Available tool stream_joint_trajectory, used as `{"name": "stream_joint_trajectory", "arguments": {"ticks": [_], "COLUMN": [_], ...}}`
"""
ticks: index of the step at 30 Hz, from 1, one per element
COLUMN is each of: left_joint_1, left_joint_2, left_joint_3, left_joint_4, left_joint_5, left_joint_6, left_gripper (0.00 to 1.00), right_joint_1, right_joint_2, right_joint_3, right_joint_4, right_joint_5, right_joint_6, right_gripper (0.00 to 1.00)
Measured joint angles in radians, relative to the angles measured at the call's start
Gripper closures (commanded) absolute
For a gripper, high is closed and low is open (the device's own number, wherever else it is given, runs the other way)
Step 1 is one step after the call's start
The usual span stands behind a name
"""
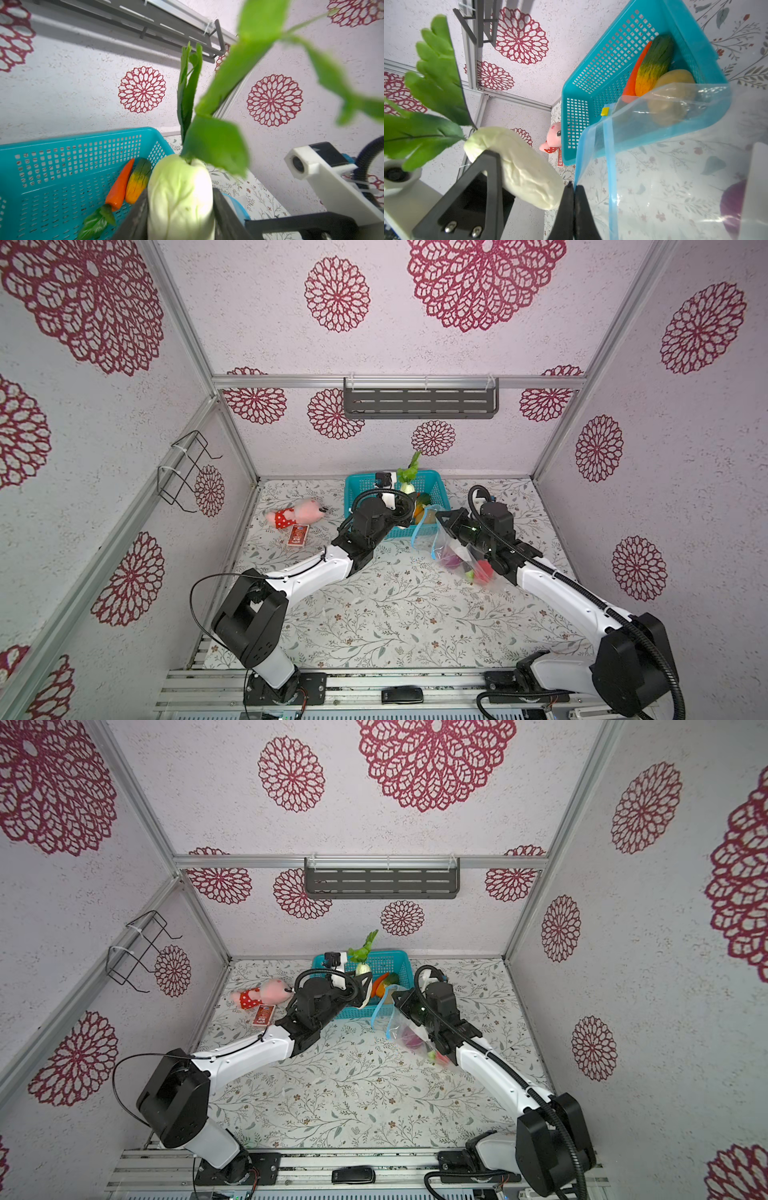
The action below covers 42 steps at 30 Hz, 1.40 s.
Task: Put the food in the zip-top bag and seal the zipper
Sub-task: 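Lift the white cabbage with the left gripper and carry it toward the bag, then lower the cabbage into the bag mouth held by the right gripper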
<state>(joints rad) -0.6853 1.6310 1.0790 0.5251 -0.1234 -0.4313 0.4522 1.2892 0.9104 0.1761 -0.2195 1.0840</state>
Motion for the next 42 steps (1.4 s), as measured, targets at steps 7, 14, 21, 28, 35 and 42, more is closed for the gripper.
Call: {"name": "stream_joint_trajectory", "arguments": {"ticks": [7,14,21,28,35,42], "left_joint_1": [-0.022,-0.047,-0.062,-0.073,-0.080,-0.082], "left_joint_2": [0.039,0.090,0.102,0.103,0.104,0.112], "left_joint_3": [-0.059,-0.114,-0.156,-0.200,-0.226,-0.236], "left_joint_4": [0.276,0.412,0.473,0.495,0.516,0.534], "left_joint_5": [0.005,0.013,0.021,0.026,0.029,0.035], "left_joint_6": [-0.011,-0.020,-0.037,-0.045,-0.049,-0.060], "left_gripper": [0.68,0.67,0.66,0.62,0.58,0.54], "right_joint_1": [0.000,0.000,0.000,0.000,0.000,0.000], "right_joint_2": [0.000,0.000,0.000,0.000,0.000,0.000], "right_joint_3": [0.000,0.000,0.013,0.015,0.015,0.015], "right_joint_4": [0.043,0.058,0.067,0.082,0.089,0.089], "right_joint_5": [-0.021,-0.039,-0.046,-0.047,-0.048,-0.051], "right_joint_6": [0.048,0.071,0.072,0.072,0.073,0.072], "right_gripper": [1.00,1.00,1.00,1.00,1.00,1.00]}}
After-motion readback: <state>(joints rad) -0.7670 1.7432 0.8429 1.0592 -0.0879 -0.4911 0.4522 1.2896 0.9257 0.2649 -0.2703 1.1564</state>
